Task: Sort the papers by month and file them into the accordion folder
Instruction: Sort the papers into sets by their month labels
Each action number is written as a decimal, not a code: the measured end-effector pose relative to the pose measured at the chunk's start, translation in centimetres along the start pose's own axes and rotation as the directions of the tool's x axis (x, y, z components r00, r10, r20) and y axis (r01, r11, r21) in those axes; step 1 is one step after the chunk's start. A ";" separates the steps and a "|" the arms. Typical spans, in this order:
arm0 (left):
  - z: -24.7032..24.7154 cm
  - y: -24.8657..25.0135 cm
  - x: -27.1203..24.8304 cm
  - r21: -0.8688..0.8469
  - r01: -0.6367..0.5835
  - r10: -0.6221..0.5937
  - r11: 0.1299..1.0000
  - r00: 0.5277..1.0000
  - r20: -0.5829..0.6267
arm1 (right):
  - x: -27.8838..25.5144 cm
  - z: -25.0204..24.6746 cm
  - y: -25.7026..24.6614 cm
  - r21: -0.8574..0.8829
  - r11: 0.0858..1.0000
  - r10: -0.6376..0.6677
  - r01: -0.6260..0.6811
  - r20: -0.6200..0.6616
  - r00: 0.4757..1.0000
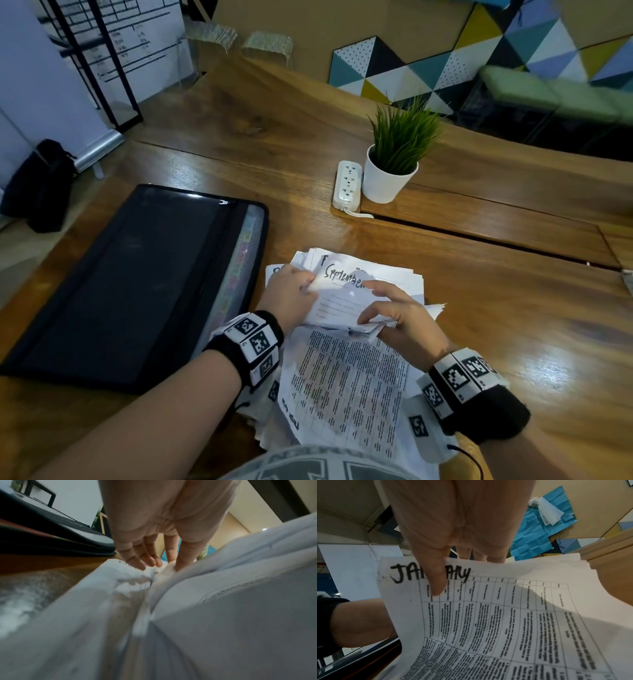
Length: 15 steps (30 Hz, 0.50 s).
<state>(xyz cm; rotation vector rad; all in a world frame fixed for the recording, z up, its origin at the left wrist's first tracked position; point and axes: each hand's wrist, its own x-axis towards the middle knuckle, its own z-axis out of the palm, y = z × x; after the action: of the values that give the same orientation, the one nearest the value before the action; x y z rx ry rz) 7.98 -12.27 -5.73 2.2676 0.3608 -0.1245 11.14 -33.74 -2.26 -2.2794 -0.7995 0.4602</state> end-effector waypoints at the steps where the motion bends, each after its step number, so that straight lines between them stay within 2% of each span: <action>1: 0.0 0.2 -0.1 -0.001 -0.026 0.026 1.000 1.000 -0.008 | -0.1 0.0 0.0 0.002 1.000 0.007 -0.007 -0.002 1.000; 4: 0.3 0.3 -0.4 -0.105 -0.068 0.068 0.992 0.998 -0.002 | -0.2 0.0 0.0 -0.013 1.000 0.002 -0.002 -0.024 1.000; 7: 0.6 -0.3 -0.7 -0.229 -0.028 0.037 0.973 0.999 0.036 | -0.1 -0.1 -0.1 -0.022 1.000 0.018 -0.018 -0.020 1.000; 12: 0.5 -0.7 -0.9 -0.317 -0.016 0.054 0.948 0.992 0.113 | 0.3 -0.3 0.2 -0.020 0.999 -0.034 0.035 0.012 0.999; 15: 0.3 -0.3 -1.1 -0.306 -0.046 0.096 0.951 0.984 0.151 | 0.4 -0.2 0.3 0.016 1.000 -0.027 0.027 -0.003 1.000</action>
<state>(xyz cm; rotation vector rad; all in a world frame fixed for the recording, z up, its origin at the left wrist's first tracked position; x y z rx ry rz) 6.85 -12.55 -5.95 1.9499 0.1954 -0.2034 11.67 -33.75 -2.32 -2.2509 -0.8211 0.4499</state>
